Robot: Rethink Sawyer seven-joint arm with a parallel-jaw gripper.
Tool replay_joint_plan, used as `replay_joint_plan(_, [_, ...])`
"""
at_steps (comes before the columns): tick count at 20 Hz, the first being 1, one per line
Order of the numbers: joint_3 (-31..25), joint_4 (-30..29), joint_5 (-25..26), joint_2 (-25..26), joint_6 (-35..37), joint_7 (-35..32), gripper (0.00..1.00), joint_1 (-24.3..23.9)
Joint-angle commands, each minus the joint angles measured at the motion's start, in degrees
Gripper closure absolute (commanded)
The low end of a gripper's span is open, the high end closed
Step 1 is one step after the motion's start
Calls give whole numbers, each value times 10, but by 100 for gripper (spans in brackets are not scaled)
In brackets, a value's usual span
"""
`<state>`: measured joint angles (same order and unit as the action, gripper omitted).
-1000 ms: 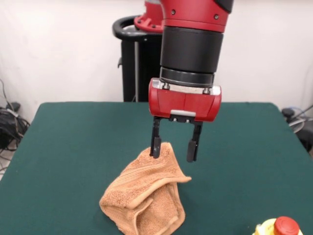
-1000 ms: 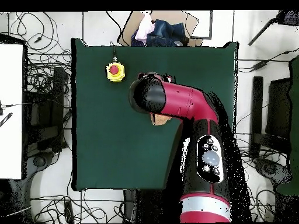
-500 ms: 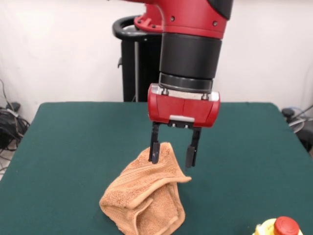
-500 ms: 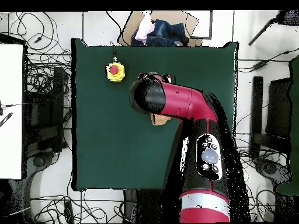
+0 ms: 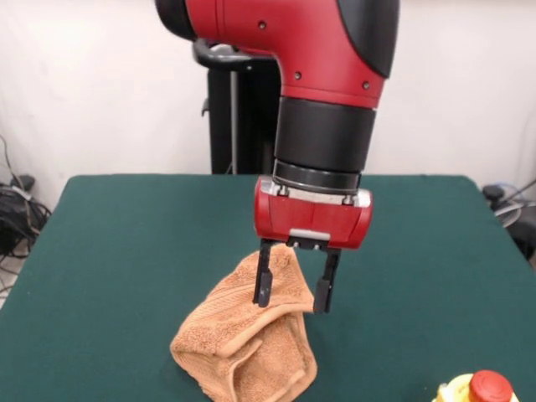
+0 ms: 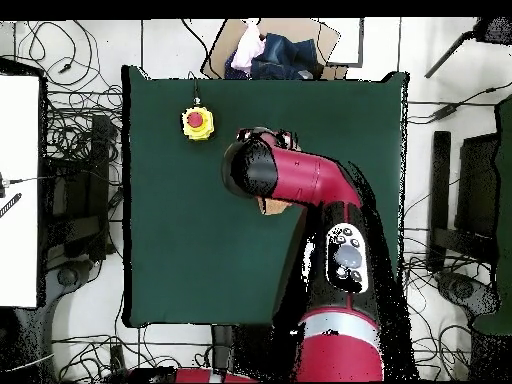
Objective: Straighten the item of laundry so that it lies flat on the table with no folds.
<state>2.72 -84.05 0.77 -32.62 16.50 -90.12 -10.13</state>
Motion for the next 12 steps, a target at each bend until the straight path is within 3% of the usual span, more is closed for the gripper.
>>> replay_joint_plan(1, [17, -25, -7, 29, -34, -134, 0, 18])
replay_joint_plan(12, [9, -34, -9, 28, -51, -120, 0, 12])
